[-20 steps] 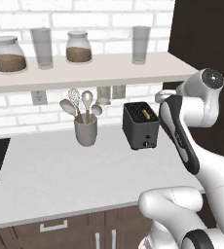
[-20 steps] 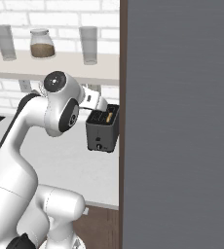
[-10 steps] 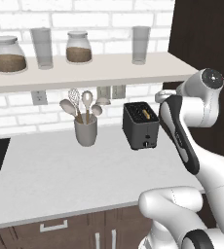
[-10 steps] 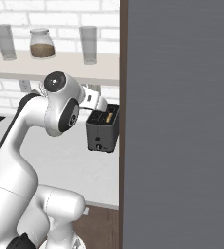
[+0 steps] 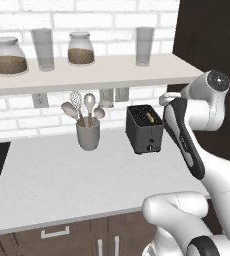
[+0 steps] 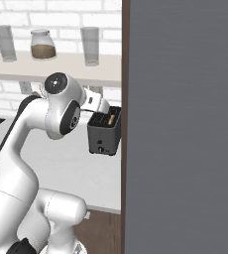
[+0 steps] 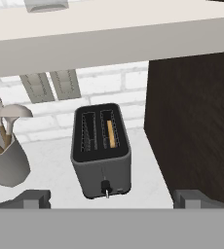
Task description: Start the toaster. Once the lever pops up, take the bread to the plate on the dining counter.
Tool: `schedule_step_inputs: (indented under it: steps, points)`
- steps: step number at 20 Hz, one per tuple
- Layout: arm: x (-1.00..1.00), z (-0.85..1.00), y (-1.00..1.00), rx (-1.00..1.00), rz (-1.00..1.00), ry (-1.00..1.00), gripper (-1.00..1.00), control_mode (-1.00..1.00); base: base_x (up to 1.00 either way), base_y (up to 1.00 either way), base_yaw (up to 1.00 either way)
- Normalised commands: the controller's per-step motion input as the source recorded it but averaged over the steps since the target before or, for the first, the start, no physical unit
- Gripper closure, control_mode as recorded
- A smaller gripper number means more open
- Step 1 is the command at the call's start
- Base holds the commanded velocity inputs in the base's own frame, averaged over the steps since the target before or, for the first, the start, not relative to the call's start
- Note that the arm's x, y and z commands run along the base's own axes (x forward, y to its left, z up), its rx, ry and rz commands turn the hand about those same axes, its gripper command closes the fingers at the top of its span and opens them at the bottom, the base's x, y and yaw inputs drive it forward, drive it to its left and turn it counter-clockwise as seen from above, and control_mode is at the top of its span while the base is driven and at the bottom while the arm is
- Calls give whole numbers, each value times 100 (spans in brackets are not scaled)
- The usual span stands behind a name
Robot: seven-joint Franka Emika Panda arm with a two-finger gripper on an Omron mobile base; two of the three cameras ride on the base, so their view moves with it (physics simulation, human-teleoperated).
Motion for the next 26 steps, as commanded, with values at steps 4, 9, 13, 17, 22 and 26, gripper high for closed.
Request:
schedule_step_inputs:
  steps: [4, 9, 13, 17, 22, 26]
  points:
    - [0, 0, 0, 0, 0, 0, -100, -100, 0, 0, 0]
    - [0, 0, 0, 0, 0, 0, -100, -100, 0, 0, 0]
    - [0, 0, 0, 0, 0, 0, -100, -100, 0, 0, 0]
    - [0, 0, 0, 0, 0, 0, -100, -100, 0, 0, 0]
    - [0, 0, 0, 0, 0, 0, -100, -100, 0, 0, 0]
    - [0, 0, 0, 0, 0, 0, -100, -100, 0, 0, 0]
